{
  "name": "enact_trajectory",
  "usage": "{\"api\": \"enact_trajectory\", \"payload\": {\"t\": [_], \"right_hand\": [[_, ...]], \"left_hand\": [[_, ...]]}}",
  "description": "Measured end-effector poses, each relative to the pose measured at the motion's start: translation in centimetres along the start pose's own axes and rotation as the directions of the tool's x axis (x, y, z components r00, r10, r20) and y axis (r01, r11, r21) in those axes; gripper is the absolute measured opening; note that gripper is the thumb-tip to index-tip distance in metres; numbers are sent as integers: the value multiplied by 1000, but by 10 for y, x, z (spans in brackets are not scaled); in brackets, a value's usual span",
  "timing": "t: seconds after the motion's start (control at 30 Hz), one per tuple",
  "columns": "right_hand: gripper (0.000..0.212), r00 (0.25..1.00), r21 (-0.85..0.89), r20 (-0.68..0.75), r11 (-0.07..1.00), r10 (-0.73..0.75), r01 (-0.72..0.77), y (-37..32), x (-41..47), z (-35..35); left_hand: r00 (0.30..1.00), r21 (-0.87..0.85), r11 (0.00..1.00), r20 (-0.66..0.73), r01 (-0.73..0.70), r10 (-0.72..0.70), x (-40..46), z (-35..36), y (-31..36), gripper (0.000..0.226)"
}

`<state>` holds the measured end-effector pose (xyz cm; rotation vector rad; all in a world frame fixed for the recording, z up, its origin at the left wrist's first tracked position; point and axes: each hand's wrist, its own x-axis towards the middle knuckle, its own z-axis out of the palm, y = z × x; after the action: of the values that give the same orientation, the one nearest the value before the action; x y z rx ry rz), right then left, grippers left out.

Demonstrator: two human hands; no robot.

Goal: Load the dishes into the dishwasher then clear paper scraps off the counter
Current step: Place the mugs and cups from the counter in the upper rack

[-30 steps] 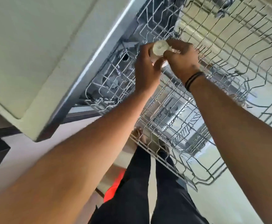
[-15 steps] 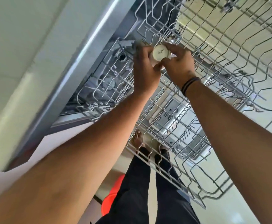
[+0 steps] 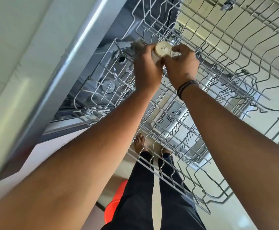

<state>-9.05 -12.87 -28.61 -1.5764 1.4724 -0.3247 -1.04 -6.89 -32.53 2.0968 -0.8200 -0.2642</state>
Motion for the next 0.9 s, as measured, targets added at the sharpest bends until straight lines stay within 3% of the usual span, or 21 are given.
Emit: {"api": "enact_trajectory", "payload": {"t": [0.4, 0.9], "right_hand": [[36, 1000, 11, 1, 1000, 4, -4, 7, -7, 0], [34, 998, -83, -59, 996, -31, 26, -25, -38, -42]], "left_hand": [[999, 20, 999, -25, 35, -35, -6, -8, 7, 36], [994, 68, 992, -20, 108, -107, -32, -43, 50, 59]]}}
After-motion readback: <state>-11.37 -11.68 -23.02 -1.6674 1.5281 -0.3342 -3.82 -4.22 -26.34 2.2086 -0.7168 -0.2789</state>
